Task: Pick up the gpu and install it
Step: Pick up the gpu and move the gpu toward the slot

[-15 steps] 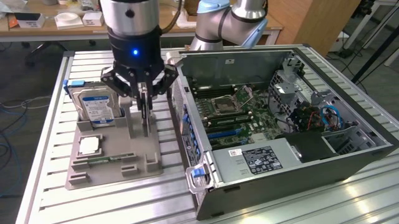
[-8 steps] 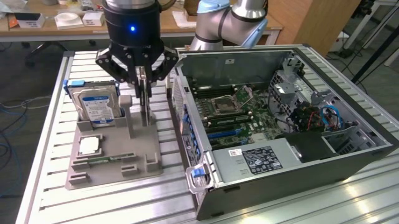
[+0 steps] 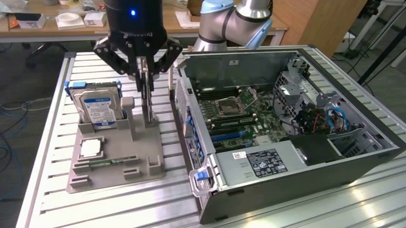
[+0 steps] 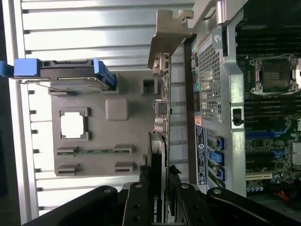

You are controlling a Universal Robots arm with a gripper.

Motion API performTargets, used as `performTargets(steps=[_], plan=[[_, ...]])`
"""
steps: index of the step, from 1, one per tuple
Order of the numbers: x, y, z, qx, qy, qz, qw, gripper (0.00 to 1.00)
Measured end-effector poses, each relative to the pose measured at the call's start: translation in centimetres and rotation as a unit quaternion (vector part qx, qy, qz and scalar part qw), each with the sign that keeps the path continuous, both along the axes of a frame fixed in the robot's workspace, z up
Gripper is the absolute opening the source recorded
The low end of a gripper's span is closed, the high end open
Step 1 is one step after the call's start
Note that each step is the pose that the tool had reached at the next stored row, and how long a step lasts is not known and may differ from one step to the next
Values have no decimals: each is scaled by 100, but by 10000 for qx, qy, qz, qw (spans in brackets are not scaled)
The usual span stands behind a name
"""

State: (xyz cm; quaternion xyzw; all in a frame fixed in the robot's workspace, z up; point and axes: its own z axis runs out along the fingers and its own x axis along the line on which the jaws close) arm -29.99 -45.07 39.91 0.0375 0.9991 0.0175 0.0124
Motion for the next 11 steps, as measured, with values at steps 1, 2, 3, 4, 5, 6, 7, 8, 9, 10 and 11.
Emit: performTargets(steps=[1,2,3,4,5,6,7,8,9,10,11], plan=[[0,0,45,-1,0,0,10000,26],[0,0,90,-4,0,1,10000,26],[0,0,135,-6,0,0,10000,26],[0,0,180,-7,0,0,10000,26],[0,0,225,-8,1,0,10000,26],[0,0,273,-9,1,0,10000,26],[0,0,309,-9,0,0,10000,26],[-1,0,315,-8,-3,0,10000,26],[-1,0,314,-7,-3,0,10000,26],[-1,0,314,-7,-4,0,10000,26],[6,0,316,-7,-3,0,10000,26]])
